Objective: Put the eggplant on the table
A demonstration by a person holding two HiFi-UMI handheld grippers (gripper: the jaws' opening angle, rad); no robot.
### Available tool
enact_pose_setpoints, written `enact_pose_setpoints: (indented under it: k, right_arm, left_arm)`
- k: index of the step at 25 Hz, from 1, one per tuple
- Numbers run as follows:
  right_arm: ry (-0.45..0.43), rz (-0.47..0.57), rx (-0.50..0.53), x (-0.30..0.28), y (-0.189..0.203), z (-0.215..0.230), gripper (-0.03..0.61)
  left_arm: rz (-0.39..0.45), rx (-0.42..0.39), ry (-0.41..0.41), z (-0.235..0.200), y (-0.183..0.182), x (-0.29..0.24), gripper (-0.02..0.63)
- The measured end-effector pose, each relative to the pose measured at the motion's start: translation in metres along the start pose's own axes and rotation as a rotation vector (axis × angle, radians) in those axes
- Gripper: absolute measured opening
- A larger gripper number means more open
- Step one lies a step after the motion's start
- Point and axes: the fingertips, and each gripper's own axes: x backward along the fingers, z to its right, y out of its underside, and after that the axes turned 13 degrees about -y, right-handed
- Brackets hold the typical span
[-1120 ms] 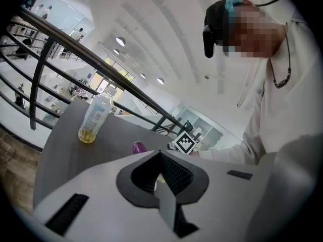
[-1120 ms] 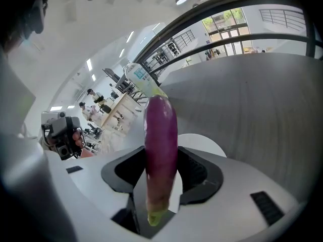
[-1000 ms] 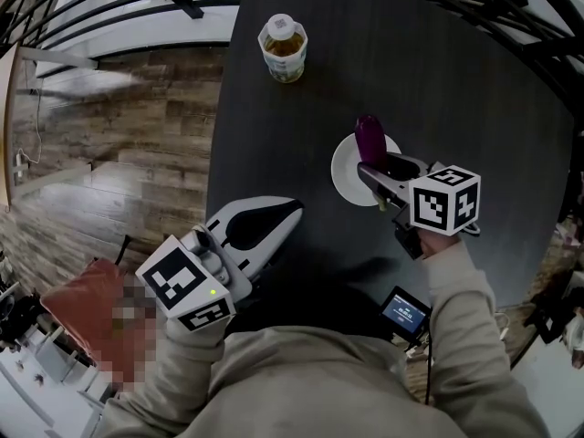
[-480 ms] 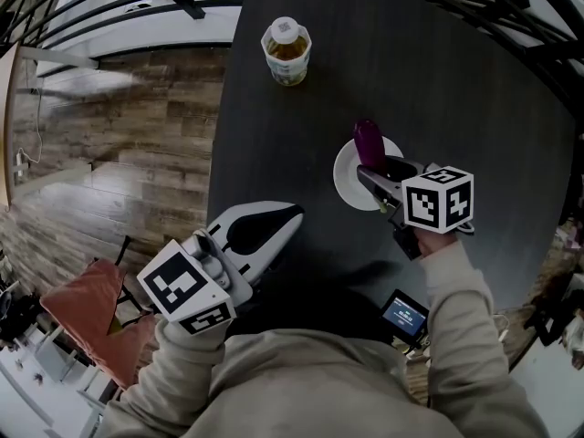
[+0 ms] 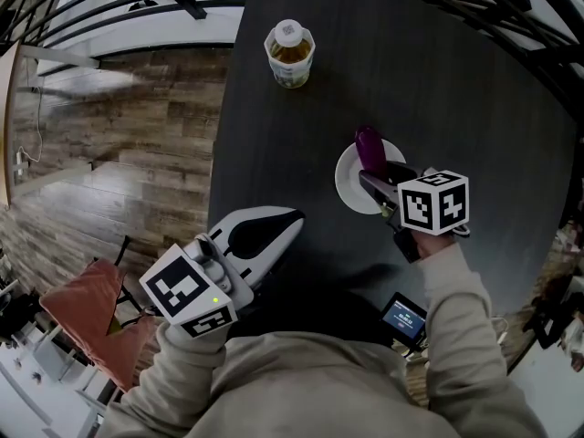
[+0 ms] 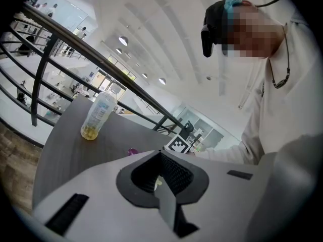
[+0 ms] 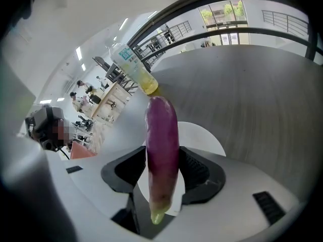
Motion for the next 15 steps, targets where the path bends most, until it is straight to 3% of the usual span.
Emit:
enact_pose_setpoints:
  k: [15]
  right_arm:
    - [0.064, -0.047, 0.024, 0.0045, 0.0060, 0.0035, 0.249]
  left_arm:
    - [0.002, -0.005, 0.007, 0.0036, -0.0033, 0.0020, 0.006]
